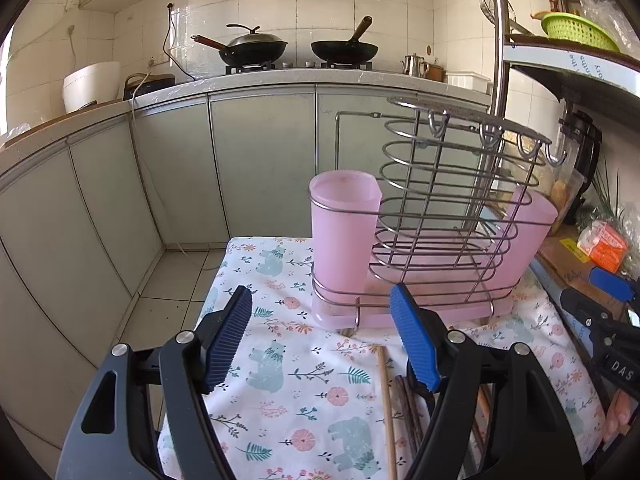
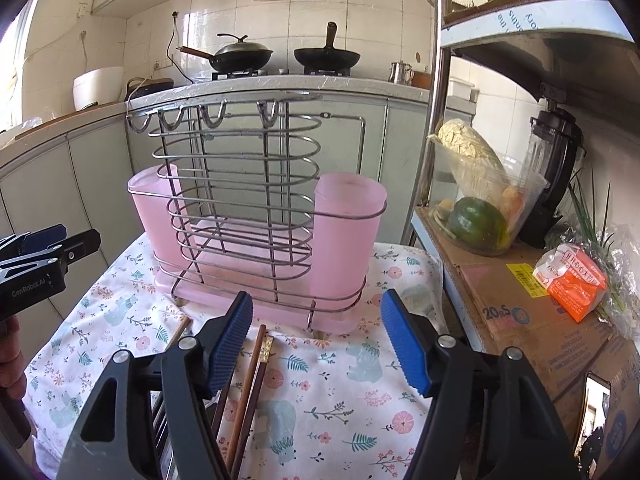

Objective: Organize utensils
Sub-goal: 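Grasp a plain wooden chopstick with the left tool while the right tool grasps a gold-patterned chopstick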

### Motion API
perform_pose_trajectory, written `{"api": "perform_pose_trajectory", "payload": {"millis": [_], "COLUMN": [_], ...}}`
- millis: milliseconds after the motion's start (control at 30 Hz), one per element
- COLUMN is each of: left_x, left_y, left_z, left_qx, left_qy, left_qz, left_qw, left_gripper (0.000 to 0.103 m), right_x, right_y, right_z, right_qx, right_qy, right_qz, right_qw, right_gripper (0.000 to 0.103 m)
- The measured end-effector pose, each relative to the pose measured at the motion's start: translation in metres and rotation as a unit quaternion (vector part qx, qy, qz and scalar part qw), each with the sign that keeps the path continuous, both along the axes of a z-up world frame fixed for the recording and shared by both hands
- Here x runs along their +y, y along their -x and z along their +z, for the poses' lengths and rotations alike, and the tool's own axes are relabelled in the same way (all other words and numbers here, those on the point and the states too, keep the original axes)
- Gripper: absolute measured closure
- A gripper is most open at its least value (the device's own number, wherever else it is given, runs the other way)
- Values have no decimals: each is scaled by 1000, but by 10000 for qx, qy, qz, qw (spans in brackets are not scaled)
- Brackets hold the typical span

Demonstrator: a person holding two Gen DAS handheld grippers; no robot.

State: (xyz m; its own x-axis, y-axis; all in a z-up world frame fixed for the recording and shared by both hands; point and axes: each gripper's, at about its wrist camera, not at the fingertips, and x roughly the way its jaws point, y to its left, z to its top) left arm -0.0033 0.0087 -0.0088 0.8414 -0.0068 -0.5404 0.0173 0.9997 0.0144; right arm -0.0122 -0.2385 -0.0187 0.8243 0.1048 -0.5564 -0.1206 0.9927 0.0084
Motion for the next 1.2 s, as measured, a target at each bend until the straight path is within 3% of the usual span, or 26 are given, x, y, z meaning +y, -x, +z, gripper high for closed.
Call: {"api": "perform_pose_trajectory", "payload": {"millis": [100,267,467,567,633,700,967,1200], "left_x": [5,15,3,-10,-19,-23,-30,-26], "left_y": [-1,-11,-24,-30,-35,-42,-73,-74], "left_z": [-6,-26,-51,-64,-73,-82,-112,-112], "left_qx": [199,990,1975,2355,2555,2712,3174,3145], "left_qy": [-13,370,814,804,759,718,869,1013], "left_qz": [-127,-467,-1029,-1276,-1320,-1273,-1130,-1088], "left_qw": [9997,9933,9715,9601,9548,9514,9375,9375], "left_gripper": [38,59,71,78,84,90,90,97], "right_x": [-6,-20,-20,-20,-21,-22,-23,-10], "right_y": [-5,-18,-27,-30,-31,-33,-41,-54], "right_z": [-7,-28,-52,-59,-64,-68,-78,-86], "right_qx": [284,1030,1751,2015,2131,2200,2495,2823], "right_qy": [-237,-815,-1204,-1388,-1481,-1552,-1811,-1983], "right_qz": [51,198,369,479,524,558,638,820], "right_qw": [9993,9911,9765,9684,9643,9614,9491,9350], "right_gripper": [41,52,71,82,84,85,85,85]}}
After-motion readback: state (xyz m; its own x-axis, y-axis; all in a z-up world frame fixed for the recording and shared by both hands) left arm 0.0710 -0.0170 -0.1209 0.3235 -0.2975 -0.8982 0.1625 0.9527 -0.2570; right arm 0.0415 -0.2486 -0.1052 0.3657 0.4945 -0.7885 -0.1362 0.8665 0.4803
